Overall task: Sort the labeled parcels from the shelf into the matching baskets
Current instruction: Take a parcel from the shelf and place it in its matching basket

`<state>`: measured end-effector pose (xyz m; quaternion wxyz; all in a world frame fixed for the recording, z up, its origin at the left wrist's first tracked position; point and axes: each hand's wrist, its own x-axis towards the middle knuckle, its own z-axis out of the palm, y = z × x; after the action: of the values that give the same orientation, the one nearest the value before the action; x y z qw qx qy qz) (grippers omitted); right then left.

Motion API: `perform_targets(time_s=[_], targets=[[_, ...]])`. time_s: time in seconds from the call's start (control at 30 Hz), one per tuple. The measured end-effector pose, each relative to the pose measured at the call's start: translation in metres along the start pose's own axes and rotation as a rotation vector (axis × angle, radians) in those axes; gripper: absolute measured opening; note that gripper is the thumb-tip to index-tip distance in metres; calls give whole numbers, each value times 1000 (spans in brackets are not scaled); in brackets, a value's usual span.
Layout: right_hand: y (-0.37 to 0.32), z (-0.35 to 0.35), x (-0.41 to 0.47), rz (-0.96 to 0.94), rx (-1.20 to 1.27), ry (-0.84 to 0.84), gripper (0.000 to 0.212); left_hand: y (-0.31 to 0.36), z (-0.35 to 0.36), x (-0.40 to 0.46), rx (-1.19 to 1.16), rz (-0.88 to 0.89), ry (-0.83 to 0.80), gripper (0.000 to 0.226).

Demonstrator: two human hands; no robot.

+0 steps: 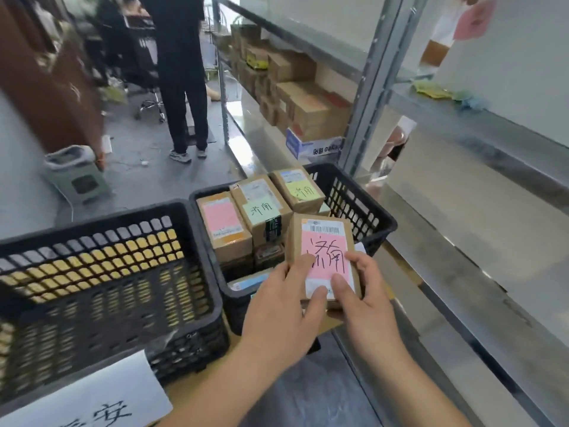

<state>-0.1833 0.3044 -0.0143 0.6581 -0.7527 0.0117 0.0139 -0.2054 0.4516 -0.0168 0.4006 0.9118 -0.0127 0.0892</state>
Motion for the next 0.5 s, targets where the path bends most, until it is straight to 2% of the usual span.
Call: perform_targets(time_s=[0.23, 0.5], targets=[[-2, 25, 50, 19, 72, -85, 33, -22, -8, 30, -12, -31, 80, 47], [5, -12, 153, 12, 29, -196, 41, -14, 29, 100, 19, -74, 99, 49]])
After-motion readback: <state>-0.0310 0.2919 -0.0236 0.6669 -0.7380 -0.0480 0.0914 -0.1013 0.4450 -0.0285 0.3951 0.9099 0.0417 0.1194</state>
